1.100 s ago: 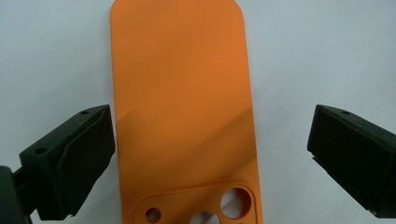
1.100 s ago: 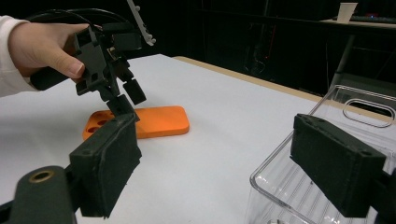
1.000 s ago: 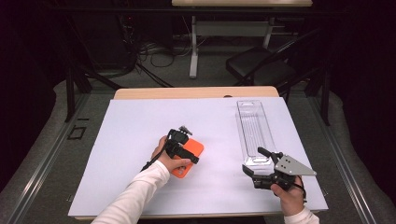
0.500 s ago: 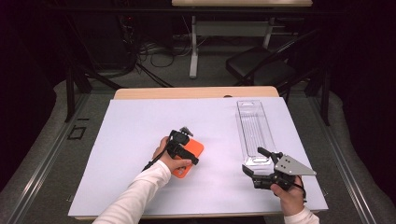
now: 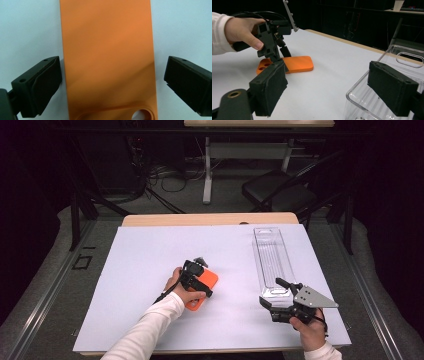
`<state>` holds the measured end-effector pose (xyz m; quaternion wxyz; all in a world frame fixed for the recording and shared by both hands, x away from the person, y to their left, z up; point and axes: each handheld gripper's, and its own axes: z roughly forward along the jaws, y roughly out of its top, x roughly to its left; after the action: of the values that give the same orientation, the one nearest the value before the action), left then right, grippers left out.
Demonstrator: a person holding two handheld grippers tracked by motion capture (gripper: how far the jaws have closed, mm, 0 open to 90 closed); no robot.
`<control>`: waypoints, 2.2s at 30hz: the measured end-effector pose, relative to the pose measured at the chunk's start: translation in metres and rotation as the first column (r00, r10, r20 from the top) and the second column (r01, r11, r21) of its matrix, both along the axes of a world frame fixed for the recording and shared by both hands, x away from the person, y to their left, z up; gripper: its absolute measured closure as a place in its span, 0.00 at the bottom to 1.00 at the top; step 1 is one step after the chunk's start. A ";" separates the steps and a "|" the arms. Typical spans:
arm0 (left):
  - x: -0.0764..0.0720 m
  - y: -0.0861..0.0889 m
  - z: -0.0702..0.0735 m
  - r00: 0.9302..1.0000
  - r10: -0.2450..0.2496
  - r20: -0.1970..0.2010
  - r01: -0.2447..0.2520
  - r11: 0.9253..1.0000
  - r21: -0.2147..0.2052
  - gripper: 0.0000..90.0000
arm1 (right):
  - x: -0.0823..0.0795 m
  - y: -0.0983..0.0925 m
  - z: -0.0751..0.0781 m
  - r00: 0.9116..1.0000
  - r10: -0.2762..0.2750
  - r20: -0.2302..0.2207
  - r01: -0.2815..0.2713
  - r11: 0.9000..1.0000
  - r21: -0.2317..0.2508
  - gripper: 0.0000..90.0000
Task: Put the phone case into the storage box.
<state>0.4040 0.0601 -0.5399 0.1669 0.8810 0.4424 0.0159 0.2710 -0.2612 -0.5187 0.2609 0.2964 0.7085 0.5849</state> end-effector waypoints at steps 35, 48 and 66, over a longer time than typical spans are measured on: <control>-0.005 -0.006 0.002 0.999 0.000 0.041 -0.003 0.997 0.077 0.15 | 0.001 -0.001 -0.001 1.000 0.000 -0.006 0.000 1.000 -0.006 0.16; -0.004 -0.004 0.003 0.999 0.004 0.033 -0.006 0.997 0.070 0.16 | 0.001 -0.001 -0.001 1.000 -0.001 -0.009 0.001 1.000 -0.006 0.16; -0.006 0.007 0.015 1.000 0.007 0.023 -0.009 0.997 0.077 0.17 | 0.001 0.000 -0.001 1.000 0.001 -0.013 -0.001 1.000 -0.005 0.16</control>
<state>0.3983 0.0668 -0.5253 0.1377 0.8848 0.4430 0.0437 0.2722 -0.2616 -0.5200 0.2568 0.2990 0.7119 0.5812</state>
